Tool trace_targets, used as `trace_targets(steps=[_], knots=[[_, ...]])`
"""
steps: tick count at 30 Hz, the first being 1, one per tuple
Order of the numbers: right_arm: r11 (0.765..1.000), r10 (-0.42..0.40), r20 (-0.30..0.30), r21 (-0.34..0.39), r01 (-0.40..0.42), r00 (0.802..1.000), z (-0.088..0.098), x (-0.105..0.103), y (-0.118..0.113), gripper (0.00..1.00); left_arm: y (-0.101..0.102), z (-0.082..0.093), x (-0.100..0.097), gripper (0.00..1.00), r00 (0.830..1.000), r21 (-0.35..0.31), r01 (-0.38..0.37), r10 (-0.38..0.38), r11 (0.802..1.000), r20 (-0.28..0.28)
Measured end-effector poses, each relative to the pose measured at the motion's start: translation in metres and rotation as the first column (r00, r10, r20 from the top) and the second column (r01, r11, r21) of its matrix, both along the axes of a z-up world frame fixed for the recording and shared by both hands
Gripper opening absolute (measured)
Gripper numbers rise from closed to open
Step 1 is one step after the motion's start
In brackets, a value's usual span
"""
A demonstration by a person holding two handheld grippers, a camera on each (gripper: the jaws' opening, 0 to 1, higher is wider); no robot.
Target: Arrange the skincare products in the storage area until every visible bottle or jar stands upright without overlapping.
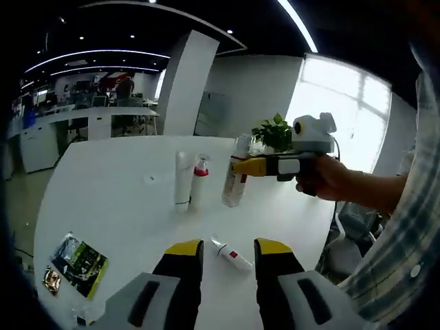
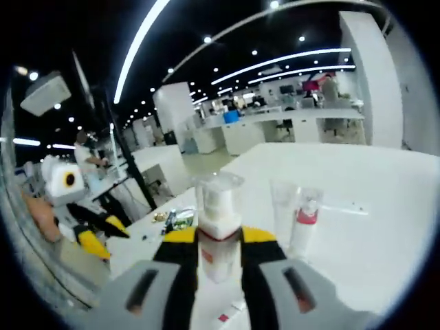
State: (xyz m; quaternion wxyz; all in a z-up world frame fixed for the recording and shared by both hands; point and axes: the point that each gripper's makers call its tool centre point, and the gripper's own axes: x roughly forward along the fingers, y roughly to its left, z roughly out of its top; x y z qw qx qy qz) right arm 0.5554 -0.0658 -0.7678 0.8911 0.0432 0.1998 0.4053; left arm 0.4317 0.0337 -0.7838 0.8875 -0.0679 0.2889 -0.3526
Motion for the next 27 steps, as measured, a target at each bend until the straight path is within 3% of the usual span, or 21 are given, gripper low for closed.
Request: trace_targets(steps=[10,12,22,25,27], knots=[[0.995,0.023,0.078,-0.096,-0.016,0.997,-0.048,0.044,0.014,0.20,0.021,-0.005,-0.017,0.28,0.996,0.030,-0.088,0.089,0.996,-0.031],[0.992,0.028,0.116,-0.122,-0.014,0.993,-0.056,0.052,0.014,0.20,0.029,-0.004,-0.016,0.28,0.993,0.030,-0.110,0.111,0.993,-0.027],[0.994,0.029,0.138,-0.112,-0.014,0.990,-0.088,0.066,0.024,0.21,0.060,-0.013,-0.024,0.25,0.980,0.045,-0.195,0.196,0.980,-0.028],[0.996,0.016,0.176,-0.091,0.000,0.984,-0.090,0.070,0.022,0.21,0.063,-0.013,-0.026,0.25,0.979,0.040,-0.199,0.200,0.979,-0.031],[0.993,0.025,0.249,-0.116,0.004,0.968,-0.090,0.074,0.021,0.21,0.064,-0.014,-0.027,0.25,0.979,0.032,-0.201,0.201,0.979,-0.029]])
